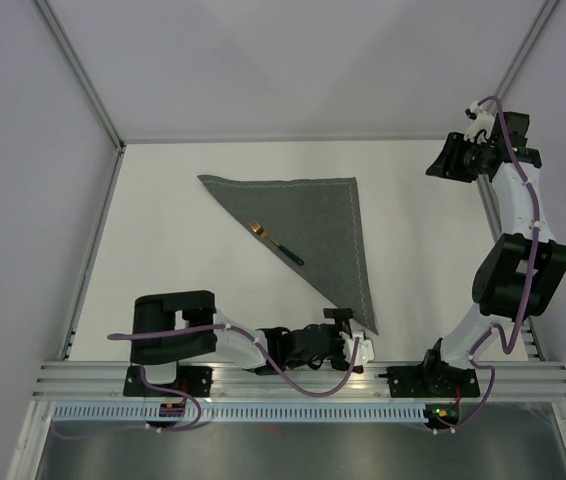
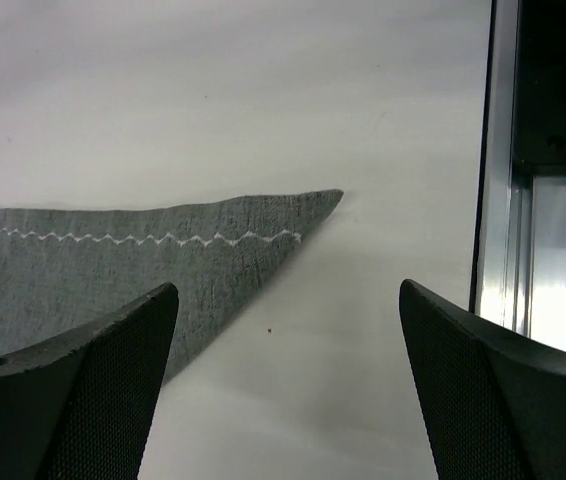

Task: Fold the napkin, place the utensils inside, and roll it up
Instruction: Fold the napkin

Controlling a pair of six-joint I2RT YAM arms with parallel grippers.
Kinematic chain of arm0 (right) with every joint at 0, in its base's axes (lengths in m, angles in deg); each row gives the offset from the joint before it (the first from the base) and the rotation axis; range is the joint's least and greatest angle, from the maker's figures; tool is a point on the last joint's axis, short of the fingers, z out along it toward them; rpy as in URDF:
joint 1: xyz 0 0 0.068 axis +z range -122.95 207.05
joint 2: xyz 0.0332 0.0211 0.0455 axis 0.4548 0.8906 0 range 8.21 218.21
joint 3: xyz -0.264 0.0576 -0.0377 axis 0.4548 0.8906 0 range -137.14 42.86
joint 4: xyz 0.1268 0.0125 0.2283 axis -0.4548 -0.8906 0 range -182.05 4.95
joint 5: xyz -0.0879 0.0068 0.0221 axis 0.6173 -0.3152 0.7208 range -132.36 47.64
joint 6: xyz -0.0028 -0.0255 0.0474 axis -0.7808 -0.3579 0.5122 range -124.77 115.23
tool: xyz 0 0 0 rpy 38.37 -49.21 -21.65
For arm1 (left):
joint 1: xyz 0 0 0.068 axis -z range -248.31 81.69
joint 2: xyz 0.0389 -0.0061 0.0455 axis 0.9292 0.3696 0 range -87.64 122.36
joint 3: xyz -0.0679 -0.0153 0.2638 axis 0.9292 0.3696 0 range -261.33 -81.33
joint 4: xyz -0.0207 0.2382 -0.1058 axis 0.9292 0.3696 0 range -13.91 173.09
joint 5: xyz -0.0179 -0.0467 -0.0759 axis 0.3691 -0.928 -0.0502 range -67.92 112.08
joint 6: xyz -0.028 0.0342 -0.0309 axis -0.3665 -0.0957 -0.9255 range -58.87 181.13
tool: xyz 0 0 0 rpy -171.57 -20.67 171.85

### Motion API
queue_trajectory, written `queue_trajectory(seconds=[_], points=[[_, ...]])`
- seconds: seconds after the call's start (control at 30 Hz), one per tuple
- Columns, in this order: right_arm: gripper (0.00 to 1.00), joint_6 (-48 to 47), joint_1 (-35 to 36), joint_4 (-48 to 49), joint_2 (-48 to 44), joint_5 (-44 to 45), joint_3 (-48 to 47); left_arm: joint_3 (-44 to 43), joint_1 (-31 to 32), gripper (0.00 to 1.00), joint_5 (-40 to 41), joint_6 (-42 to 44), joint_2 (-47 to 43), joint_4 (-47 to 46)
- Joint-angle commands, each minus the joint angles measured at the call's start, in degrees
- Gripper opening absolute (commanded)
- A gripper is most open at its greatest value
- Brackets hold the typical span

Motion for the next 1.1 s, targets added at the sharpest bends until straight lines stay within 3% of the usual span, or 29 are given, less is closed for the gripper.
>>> queue_trajectory(seconds=[0.0,0.3,0.63,0.87,1.07], points=[[0.49,0.6,-0.7,2.5,-0.9,-2.3,0.5,-4.5,0.5,0.94,-3.1,-2.3,3.1,-4.2],[0.44,0.6,-1.5,2.5,-0.9,-2.9,0.5,-9.4,0.4,0.87,-2.5,-3.7,9.3,-3.4],[0.41,0.4,-2.1,2.2,-1.0,-3.5,0.5,-11.6,0.4,0.6,-1.1,-4.2,12.1,-2.6],[0.41,0.2,-2.3,2.0,-1.1,-3.7,0.6,-11.9,0.3,0.58,0.8,-4.2,13.6,-3.5],[0.4,0.2,-2.5,1.7,-1.3,-3.7,1.1,-12.2,0.3,0.66,4.2,-3.0,14.9,-5.6]])
